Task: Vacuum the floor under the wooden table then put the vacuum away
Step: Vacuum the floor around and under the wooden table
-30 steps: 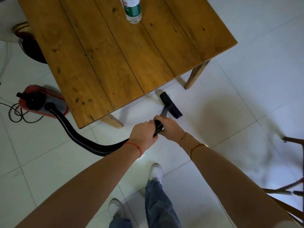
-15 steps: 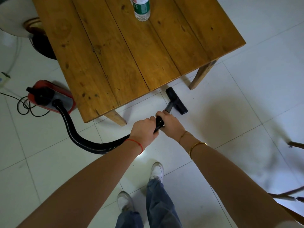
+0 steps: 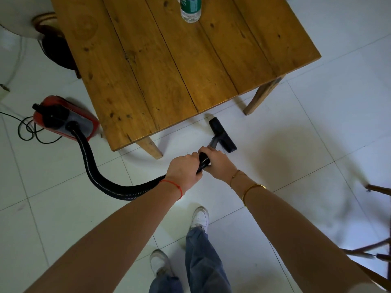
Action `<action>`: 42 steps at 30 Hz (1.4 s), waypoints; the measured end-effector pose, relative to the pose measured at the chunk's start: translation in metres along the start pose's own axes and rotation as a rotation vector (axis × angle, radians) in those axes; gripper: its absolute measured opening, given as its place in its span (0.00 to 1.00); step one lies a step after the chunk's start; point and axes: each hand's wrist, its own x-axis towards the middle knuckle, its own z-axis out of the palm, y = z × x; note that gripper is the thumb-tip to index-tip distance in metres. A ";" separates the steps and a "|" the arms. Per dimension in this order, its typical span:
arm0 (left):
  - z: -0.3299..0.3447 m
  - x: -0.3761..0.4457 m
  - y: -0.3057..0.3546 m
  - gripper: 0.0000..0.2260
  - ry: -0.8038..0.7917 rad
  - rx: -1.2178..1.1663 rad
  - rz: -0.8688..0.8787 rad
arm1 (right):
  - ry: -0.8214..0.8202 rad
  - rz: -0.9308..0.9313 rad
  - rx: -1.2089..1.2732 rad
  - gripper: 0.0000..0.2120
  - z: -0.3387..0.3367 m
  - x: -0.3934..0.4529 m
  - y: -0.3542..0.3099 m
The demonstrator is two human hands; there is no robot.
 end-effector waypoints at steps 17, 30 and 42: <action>0.029 -0.146 -0.091 0.14 -0.091 0.096 -0.050 | -0.068 -0.039 0.034 0.14 0.121 -0.046 -0.118; 0.034 -0.168 -0.109 0.14 -0.095 0.161 -0.013 | -0.026 -0.002 0.066 0.15 0.147 -0.055 -0.135; 0.008 -0.037 -0.006 0.13 -0.050 0.066 0.006 | 0.029 0.072 0.022 0.14 0.031 -0.030 -0.017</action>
